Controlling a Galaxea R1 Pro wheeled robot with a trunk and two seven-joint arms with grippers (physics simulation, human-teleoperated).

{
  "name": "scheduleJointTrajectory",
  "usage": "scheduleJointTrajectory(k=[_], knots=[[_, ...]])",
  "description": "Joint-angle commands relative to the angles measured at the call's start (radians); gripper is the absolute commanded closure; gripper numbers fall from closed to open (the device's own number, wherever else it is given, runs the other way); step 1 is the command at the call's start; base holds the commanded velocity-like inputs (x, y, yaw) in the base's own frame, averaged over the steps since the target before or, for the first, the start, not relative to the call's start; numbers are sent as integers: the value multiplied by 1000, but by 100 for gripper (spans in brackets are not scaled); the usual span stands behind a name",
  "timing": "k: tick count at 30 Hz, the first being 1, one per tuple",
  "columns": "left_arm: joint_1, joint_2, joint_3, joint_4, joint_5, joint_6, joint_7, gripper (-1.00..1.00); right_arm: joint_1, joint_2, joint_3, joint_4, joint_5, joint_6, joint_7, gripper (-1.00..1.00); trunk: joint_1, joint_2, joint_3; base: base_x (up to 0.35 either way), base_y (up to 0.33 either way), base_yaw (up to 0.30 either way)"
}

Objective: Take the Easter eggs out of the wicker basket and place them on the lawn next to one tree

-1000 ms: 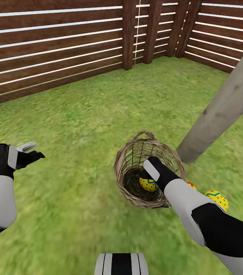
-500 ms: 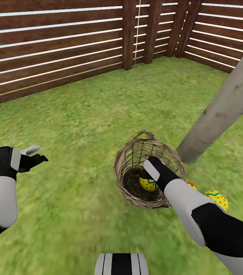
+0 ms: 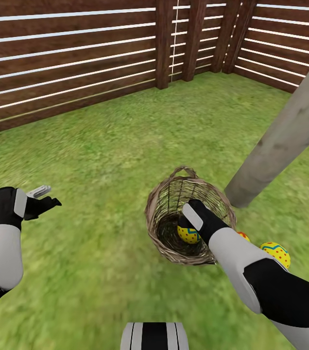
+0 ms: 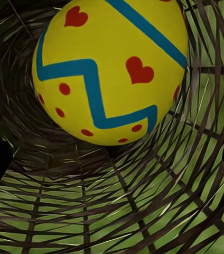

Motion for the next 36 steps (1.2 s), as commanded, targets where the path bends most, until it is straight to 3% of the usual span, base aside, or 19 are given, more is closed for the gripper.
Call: scheduleJointTrajectory(k=[1,9,28,36], knots=[[-1,0,3,0,-4,3,0,-100,-1,-1,8,-1,-11,3,-9,-100,0,0,-1,0,0,0],[-1,2,8,0,-3,1,3,-100,-1,0,8,-1,-10,3,-9,-100,0,0,-1,29,0,0],[-1,2,15,2,-4,-2,5,-100,-1,-2,8,1,-9,3,-9,-100,0,0,-1,183,0,0],[-1,-3,14,2,-5,-2,4,-100,-1,-15,8,3,-9,3,-9,-100,0,0,-1,76,0,0]])
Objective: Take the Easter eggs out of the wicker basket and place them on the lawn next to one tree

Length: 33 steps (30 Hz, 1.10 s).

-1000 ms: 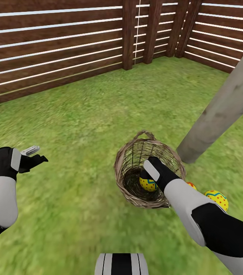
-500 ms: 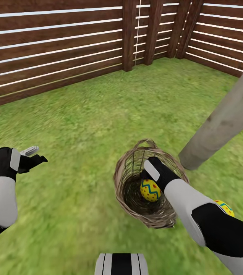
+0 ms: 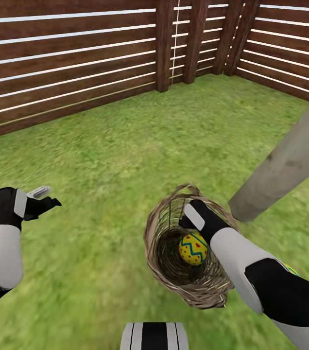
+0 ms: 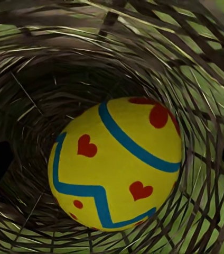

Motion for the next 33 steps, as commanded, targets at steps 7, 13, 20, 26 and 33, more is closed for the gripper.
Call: scheduleJointTrajectory(k=[7,13,20,26,33], knots=[[-1,-22,2,-1,-5,4,3,-100,-1,-6,9,-1,3,7,-7,-100,3,-2,-24,5,0,0],[-1,-26,2,-1,-5,4,4,-100,-1,-7,9,2,3,7,-6,-100,5,-3,-47,0,0,0],[-1,-27,2,-1,-5,4,4,-100,1,-8,9,5,2,5,-5,-100,6,-3,-51,0,0,0],[-1,-26,2,-1,-5,4,4,-100,1,-8,9,5,1,5,-5,-100,9,-5,-74,0,0,0],[-1,-26,2,-1,-5,4,11,-100,2,-8,9,5,-1,5,-3,-100,12,-6,-101,0,0,0]])
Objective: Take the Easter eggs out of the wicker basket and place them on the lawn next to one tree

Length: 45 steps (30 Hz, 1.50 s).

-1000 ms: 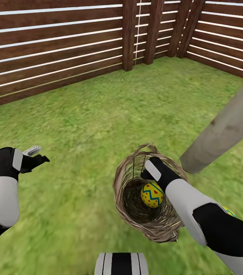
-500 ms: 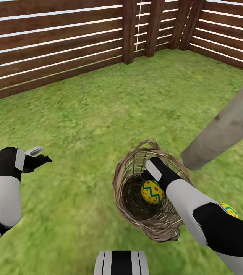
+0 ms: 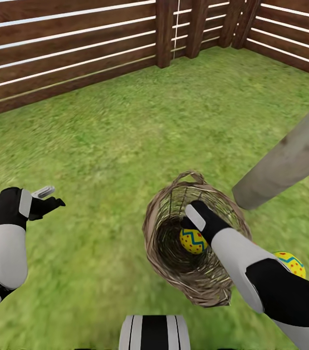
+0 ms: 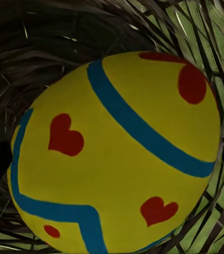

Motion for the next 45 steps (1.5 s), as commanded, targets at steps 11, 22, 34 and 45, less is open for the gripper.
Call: scheduleJointTrajectory(k=[11,22,34,45], knots=[[-1,-1,3,-1,-4,6,0,-100,0,-12,7,-1,-14,3,-6,-100,2,-2,-24,0,0,0],[-1,-1,3,-1,-4,7,0,-100,0,-16,7,-2,-13,-1,-5,-100,2,-2,-24,0,0,0],[-1,-1,3,-1,-2,7,0,-100,0,-38,7,-2,-13,0,-5,-100,2,-2,-24,0,0,0],[-1,0,4,-1,-1,7,0,-100,0,-39,7,-3,-13,-1,-5,-100,2,-2,-24,0,0,0]])
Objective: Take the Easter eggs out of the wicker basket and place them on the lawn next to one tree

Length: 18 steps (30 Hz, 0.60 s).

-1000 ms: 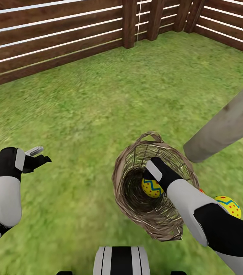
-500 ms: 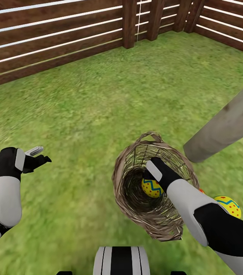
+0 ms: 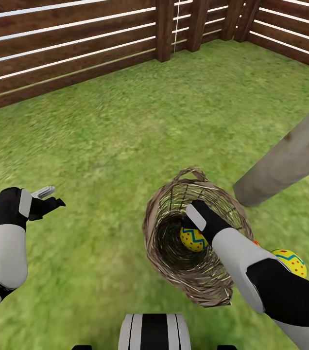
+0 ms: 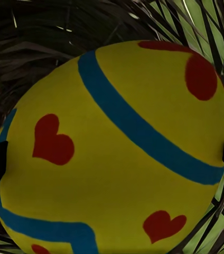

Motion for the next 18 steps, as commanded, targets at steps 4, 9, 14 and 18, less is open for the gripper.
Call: scheduleJointTrajectory(k=[4,9,14,18], knots=[[-1,-1,3,-1,-3,4,-1,-100,0,-33,8,1,-18,1,-7,-100,0,0,-1,0,0,0],[-1,-1,3,-1,-3,4,0,-100,0,-34,8,2,-19,0,-7,-100,0,0,-1,0,0,0],[-1,0,3,-1,-2,5,-1,-100,0,-34,8,2,-19,0,-7,-100,0,0,-1,0,0,0],[-1,0,3,-1,-2,6,-1,-100,0,-35,8,1,-18,0,-7,-100,0,0,-1,0,0,0]])
